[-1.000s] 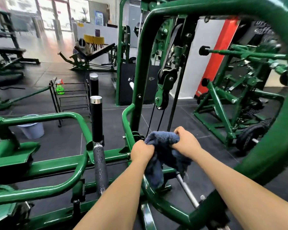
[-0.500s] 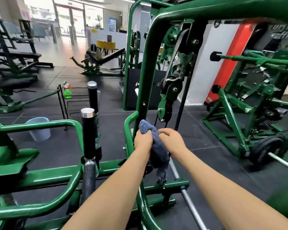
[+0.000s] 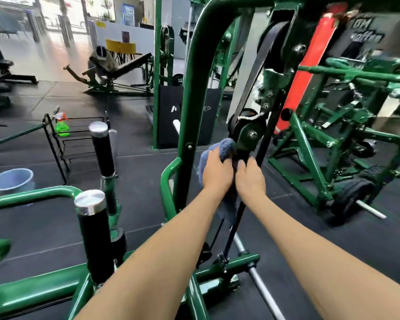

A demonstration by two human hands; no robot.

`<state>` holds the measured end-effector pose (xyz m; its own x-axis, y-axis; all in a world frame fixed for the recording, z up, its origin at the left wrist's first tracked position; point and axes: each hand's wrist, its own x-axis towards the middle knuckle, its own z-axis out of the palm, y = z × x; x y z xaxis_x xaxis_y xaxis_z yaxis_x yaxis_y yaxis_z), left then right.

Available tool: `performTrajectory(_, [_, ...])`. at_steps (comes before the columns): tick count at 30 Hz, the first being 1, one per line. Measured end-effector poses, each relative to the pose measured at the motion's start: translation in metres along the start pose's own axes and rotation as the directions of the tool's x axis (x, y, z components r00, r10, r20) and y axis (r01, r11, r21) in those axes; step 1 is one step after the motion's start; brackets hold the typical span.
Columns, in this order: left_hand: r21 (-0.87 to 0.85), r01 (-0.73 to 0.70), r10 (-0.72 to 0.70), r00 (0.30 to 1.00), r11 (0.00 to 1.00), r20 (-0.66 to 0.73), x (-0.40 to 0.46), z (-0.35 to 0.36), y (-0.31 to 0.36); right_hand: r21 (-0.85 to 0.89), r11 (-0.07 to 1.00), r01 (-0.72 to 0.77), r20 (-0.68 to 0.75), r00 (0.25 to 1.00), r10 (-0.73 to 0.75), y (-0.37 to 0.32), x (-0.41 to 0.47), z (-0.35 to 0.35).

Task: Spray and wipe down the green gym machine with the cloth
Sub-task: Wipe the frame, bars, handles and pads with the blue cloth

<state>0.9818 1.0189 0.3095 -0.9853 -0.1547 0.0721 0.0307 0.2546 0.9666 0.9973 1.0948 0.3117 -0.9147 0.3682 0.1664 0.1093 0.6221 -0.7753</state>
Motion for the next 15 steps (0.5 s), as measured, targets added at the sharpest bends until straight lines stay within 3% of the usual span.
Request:
performTrajectory(7, [-0.106, 0.164, -0.151, 0.981, 0.981, 0.124, 0.029, -0.004, -0.008, -0.129, 0.990, 0.057, -0.067, 0.996, -0.066, 0.004, -0.002, 0.000])
performTrajectory(15, [-0.222, 0.352, -0.343, 0.936, 0.909, 0.081, -0.016, -0.011, -0.015, -0.185, 0.980, 0.072, -0.016, 0.997, -0.076, 0.001, -0.005, -0.007])
